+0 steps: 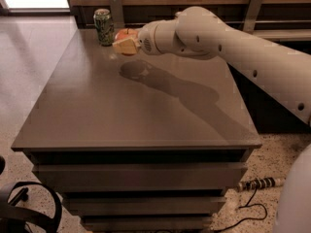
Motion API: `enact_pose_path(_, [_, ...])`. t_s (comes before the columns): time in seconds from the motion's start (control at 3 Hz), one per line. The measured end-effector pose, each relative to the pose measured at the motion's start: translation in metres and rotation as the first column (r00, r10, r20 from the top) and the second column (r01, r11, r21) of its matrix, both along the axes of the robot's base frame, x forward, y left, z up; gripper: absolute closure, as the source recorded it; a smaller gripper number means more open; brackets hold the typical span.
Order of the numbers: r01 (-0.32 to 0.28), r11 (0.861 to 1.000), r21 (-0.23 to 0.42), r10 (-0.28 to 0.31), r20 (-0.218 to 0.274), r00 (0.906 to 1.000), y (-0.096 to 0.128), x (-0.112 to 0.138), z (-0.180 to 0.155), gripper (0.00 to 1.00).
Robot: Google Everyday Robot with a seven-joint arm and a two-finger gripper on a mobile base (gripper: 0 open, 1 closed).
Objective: Move apple near green can
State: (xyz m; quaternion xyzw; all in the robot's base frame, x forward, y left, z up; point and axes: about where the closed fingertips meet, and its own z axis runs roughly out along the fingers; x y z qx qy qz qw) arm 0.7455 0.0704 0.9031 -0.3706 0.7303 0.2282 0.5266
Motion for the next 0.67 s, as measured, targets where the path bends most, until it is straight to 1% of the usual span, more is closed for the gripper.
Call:
enact_pose_path(0.33, [0.025,1.0,-0.016,-0.025,0.018,0.9995,-0.003,0.029,-0.007,1.0])
enact_pose_path(0.67, [0.037,0.999,-0.022,-0.037,0.024,0.9991,-0.009,0.063,-0.017,1.0])
